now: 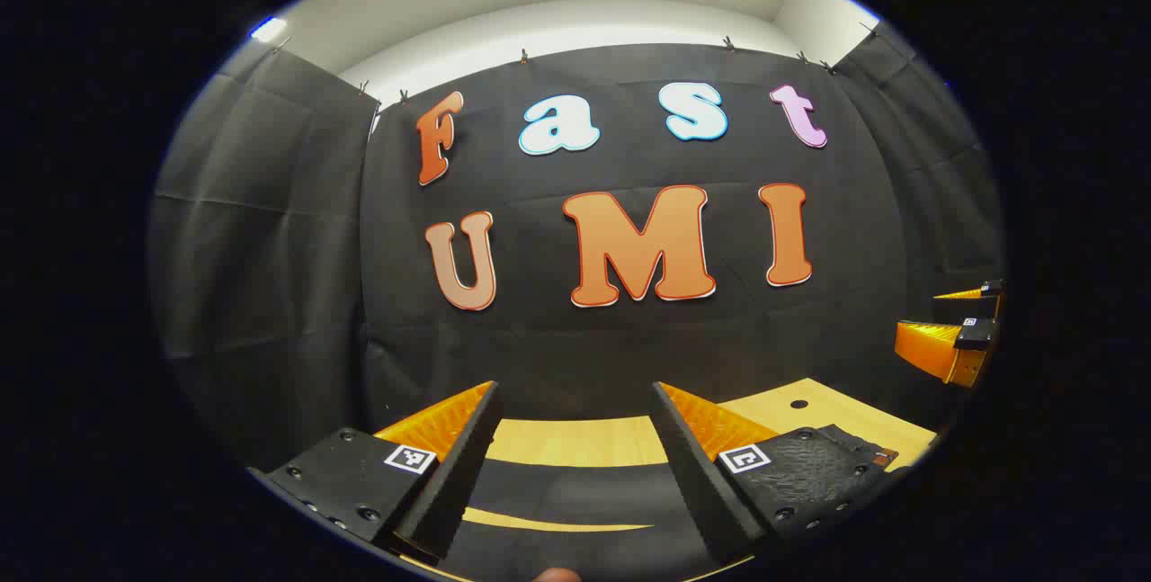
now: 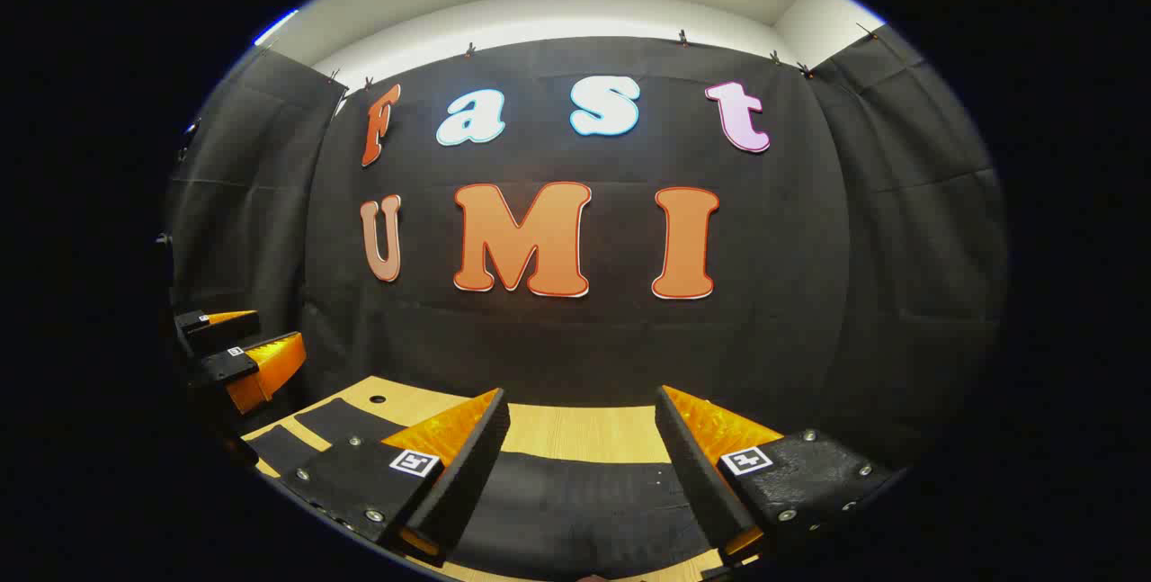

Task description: Grasp the waist and the cuffs of the jeans and fold them to make the two legs overlap; first hold the waist and fold one-third of the jeans toward the cuffs, then hold the cuffs and fold the remaining one-third in the same direction to finish folding.

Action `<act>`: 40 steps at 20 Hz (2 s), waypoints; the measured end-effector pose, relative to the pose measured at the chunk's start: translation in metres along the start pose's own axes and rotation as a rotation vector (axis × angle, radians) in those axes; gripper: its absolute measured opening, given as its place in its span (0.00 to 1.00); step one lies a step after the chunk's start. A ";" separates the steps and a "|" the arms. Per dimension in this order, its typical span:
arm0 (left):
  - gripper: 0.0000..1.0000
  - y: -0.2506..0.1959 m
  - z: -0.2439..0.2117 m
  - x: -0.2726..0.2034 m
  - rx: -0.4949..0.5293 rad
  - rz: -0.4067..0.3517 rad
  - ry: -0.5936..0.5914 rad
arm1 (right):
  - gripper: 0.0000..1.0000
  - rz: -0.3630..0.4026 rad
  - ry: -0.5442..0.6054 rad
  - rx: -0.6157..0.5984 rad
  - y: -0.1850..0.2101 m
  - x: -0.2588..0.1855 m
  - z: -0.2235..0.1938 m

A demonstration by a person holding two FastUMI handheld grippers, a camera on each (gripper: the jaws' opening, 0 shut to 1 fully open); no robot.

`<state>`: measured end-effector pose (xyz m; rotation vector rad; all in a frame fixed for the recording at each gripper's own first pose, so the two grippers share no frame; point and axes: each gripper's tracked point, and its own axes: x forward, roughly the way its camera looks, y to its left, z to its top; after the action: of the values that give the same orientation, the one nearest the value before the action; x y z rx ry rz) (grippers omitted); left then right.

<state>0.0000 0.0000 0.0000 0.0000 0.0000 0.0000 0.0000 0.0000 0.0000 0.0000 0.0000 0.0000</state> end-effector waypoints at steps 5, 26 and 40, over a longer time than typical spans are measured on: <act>0.99 -0.002 -0.001 0.000 0.053 0.017 -0.001 | 0.98 -0.005 0.004 0.003 -0.007 0.000 -0.005; 1.00 0.074 -0.062 0.010 0.027 0.223 0.186 | 0.98 -0.130 0.247 0.035 -0.097 0.023 -0.096; 0.99 0.216 -0.189 -0.014 -0.217 0.487 0.569 | 0.98 -0.210 0.690 0.244 -0.127 0.028 -0.229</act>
<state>-0.0139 0.2162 -0.1895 -0.2168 0.5693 0.4874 0.0280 -0.1268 -0.2288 0.2438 0.6896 -0.2102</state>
